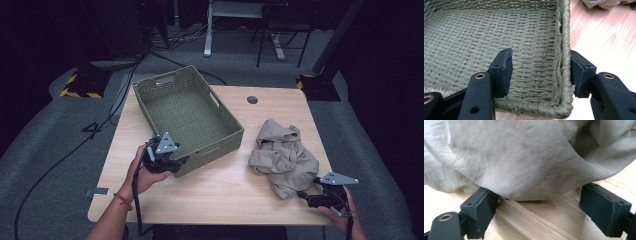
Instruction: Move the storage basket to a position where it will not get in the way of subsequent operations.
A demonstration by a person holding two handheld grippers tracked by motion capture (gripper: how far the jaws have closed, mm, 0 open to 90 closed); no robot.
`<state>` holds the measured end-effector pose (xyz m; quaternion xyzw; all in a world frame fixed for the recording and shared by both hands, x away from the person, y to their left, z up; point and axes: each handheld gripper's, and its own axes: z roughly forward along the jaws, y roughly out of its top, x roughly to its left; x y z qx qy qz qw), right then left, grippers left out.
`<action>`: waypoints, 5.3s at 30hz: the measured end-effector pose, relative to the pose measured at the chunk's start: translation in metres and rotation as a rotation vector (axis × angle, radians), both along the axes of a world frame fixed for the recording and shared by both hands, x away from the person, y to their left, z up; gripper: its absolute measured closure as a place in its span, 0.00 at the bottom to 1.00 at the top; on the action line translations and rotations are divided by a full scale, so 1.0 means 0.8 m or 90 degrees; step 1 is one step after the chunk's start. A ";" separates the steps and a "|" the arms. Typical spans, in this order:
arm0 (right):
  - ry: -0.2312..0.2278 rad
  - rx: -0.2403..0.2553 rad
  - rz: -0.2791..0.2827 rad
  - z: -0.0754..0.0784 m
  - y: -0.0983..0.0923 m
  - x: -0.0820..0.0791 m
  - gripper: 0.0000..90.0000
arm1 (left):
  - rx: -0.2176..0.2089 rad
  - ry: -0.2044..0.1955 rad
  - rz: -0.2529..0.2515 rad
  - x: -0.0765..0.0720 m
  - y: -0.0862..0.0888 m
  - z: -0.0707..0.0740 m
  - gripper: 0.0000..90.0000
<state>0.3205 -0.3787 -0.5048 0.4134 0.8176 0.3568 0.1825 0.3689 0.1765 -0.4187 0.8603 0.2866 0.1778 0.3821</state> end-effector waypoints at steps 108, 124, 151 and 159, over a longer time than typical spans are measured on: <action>-0.001 0.000 -0.001 0.000 0.000 -0.001 0.17 | -0.034 -0.039 0.087 0.045 -0.091 -0.017 0.57; 0.000 0.000 -0.002 0.000 0.000 -0.001 0.17 | -0.016 -0.027 0.080 0.034 -0.037 -0.012 0.55; 0.000 0.001 -0.004 0.000 0.000 -0.001 0.17 | -0.021 -0.002 0.134 0.033 0.035 -0.007 0.38; 0.000 0.000 -0.003 0.000 0.000 -0.001 0.17 | -0.024 0.000 0.139 0.040 0.046 -0.007 0.37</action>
